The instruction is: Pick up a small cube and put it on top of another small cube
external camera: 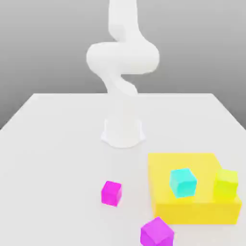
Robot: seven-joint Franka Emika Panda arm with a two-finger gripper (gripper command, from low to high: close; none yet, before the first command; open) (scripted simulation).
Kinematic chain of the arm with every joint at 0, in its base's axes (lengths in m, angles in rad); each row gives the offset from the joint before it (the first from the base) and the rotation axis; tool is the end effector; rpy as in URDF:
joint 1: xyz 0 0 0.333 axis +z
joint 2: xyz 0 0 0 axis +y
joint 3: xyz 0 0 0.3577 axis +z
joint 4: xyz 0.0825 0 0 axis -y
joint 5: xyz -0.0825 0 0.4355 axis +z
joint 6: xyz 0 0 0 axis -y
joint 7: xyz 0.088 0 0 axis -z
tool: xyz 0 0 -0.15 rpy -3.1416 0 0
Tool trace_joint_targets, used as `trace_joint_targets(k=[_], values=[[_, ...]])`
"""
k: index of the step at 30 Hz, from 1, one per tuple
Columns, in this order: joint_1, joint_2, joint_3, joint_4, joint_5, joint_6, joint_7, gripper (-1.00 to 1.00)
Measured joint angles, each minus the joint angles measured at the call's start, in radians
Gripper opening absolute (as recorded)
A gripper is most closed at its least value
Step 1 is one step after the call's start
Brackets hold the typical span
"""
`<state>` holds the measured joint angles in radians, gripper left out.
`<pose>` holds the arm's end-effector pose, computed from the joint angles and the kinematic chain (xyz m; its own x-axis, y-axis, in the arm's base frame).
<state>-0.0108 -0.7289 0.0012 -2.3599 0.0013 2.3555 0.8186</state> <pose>0.4283 -0.0039 0.6569 0.5043 -0.7355 0.4525 -0.5536 -0.6775 -0.4843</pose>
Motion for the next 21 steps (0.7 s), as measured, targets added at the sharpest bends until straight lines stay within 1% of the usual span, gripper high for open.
trace_joint_targets(k=[12, 18, 21], values=[[-0.058, 0.417, 0.007, -0.331, 0.003, 0.316, 0.110, 0.00], [-0.084, 0.672, 0.001, -0.517, -0.001, 0.505, 0.179, 0.00], [-0.085, 0.787, -0.001, -0.528, -0.001, 0.596, 0.188, 0.00]])
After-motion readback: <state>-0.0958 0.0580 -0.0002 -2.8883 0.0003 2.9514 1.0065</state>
